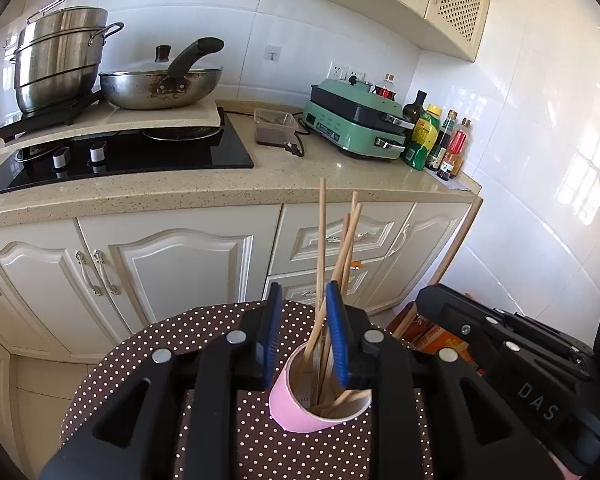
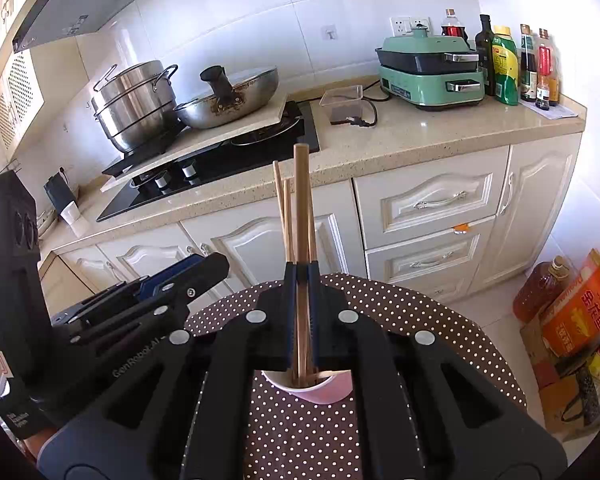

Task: Organize utensils
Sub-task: 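Lower the chopsticks into the pink cup and open both grippers, then move both open grippers back down to the remaining chopsticks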

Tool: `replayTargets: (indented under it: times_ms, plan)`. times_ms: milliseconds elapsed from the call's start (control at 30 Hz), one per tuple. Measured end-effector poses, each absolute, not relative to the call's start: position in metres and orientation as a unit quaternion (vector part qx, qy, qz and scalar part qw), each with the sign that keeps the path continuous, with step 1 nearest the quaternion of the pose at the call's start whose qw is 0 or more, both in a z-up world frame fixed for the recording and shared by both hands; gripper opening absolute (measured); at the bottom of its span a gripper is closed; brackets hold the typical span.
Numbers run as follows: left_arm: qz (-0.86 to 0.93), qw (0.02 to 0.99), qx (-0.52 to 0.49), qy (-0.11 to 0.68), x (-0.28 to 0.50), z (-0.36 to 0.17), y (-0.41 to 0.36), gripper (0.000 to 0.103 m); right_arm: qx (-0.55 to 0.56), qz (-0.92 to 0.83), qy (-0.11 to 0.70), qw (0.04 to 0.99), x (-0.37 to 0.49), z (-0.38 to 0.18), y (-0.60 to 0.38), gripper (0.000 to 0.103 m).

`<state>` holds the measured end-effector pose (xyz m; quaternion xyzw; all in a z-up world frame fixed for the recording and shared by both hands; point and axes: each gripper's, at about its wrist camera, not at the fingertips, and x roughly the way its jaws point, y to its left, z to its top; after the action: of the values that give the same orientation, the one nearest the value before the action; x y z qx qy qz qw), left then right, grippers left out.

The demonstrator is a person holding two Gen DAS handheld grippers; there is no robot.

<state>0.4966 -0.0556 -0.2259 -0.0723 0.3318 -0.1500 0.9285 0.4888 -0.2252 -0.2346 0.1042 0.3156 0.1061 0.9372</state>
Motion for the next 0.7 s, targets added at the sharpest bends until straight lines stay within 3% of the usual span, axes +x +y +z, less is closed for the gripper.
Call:
replayTargets:
  times_ms: [467, 500, 533, 567, 600, 700]
  plan:
    - [-0.131, 0.922, -0.054, 0.36, 0.482, -0.228, -0.043, 0.033, 0.115, 0.098, 0.341, 0.928, 0.485, -0.244, -0.218, 0.009]
    - [-0.13, 0.922, -0.053, 0.36, 0.48, -0.227, -0.043, 0.033, 0.121, 0.096, 0.345, 0.926, 0.485, -0.244, -0.219, 0.012]
    - [-0.13, 0.923, -0.051, 0.36, 0.479, -0.227, -0.042, 0.033, 0.124, 0.093, 0.347, 0.925, 0.484, -0.245, -0.219, 0.023]
    - [-0.131, 0.922, -0.049, 0.36, 0.477, -0.226, -0.041, 0.033, 0.127, 0.09, 0.347, 0.925, 0.483, -0.245, -0.22, 0.044]
    - [-0.131, 0.922, -0.048, 0.361, 0.475, -0.225, -0.041, 0.034, 0.129, 0.086, 0.344, 0.926, 0.481, -0.245, -0.22, 0.052]
    - [-0.131, 0.922, -0.047, 0.36, 0.471, -0.224, -0.039, 0.034, 0.127, 0.087, 0.338, 0.928, 0.476, -0.242, -0.219, 0.052]
